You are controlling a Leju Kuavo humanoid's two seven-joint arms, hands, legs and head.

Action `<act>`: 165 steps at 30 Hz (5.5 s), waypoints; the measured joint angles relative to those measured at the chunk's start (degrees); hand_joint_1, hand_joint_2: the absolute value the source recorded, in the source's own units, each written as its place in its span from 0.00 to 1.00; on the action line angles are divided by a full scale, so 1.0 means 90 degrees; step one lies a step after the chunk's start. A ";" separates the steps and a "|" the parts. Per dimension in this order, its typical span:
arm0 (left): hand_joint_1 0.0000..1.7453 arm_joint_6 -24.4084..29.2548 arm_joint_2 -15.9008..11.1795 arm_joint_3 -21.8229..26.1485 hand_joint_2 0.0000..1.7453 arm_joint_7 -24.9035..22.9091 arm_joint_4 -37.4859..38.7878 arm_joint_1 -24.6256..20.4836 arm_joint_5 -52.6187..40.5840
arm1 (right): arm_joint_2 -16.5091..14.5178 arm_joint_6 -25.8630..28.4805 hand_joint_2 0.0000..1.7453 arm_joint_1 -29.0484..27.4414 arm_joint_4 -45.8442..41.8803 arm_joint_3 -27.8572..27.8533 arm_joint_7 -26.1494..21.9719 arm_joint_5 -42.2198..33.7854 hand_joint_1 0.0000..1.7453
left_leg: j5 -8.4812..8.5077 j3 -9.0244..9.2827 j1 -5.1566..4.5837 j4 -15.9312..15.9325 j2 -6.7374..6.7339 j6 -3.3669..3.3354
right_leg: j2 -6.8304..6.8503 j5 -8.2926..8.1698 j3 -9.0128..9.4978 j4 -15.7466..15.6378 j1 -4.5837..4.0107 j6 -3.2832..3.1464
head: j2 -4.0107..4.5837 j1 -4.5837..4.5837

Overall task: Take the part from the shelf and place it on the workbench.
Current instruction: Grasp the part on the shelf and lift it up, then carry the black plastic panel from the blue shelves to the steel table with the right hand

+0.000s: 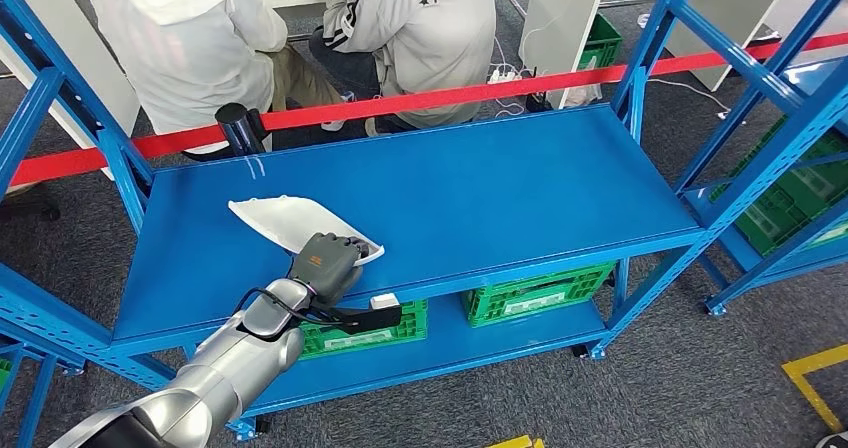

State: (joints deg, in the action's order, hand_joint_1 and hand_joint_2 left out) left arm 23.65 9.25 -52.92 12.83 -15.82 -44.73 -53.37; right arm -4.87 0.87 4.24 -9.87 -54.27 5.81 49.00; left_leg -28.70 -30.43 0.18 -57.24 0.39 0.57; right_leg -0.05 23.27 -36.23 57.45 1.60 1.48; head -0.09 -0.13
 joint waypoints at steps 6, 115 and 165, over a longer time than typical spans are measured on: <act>1.00 -0.0007 0.0000 0.0000 1.00 0.0011 0.0000 0.0000 0.0003 | 0.0000 0.0001 0.00 0.0000 -0.0001 0.0000 0.0002 0.0001 0.00 | 0.0000 0.0000 0.0000 0.0000 0.0000 0.0000 | 0.0000 0.0000 0.0000 0.0000 0.0000 0.0000 | 0.0000 0.0000; 1.00 0.1831 -0.1152 0.2713 1.00 0.1885 -0.7907 0.2316 0.1613 | -0.0118 0.0201 0.00 -0.0063 -0.0001 -0.0498 -0.0199 -0.0016 0.00 | -0.0996 -0.0780 0.0019 -0.1770 -0.0001 0.0254 | 0.0039 0.0210 -0.0077 0.0248 -0.0023 -0.0333 | 0.0000 -0.0010; 1.00 0.1835 -0.0967 0.3370 1.00 0.2558 -0.7986 0.2504 0.1328 | -0.0180 0.0185 0.00 -0.0075 -0.0018 -0.0695 -0.0206 0.0079 0.00 | 0.0261 -0.0364 -0.0012 -0.0102 -0.0051 -0.0223 | 0.0045 0.0836 -0.0577 0.1965 -0.0082 -0.0008 | 0.0000 0.0023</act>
State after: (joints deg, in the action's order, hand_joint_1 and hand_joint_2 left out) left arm 40.17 0.54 -22.58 35.85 -87.70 -22.20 -41.42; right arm -6.49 2.54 3.57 -10.03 -60.52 3.96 49.71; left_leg -26.35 -33.70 0.07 -58.16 -0.07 -1.44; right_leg 0.36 30.79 -41.42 75.14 0.86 1.42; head -0.09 0.08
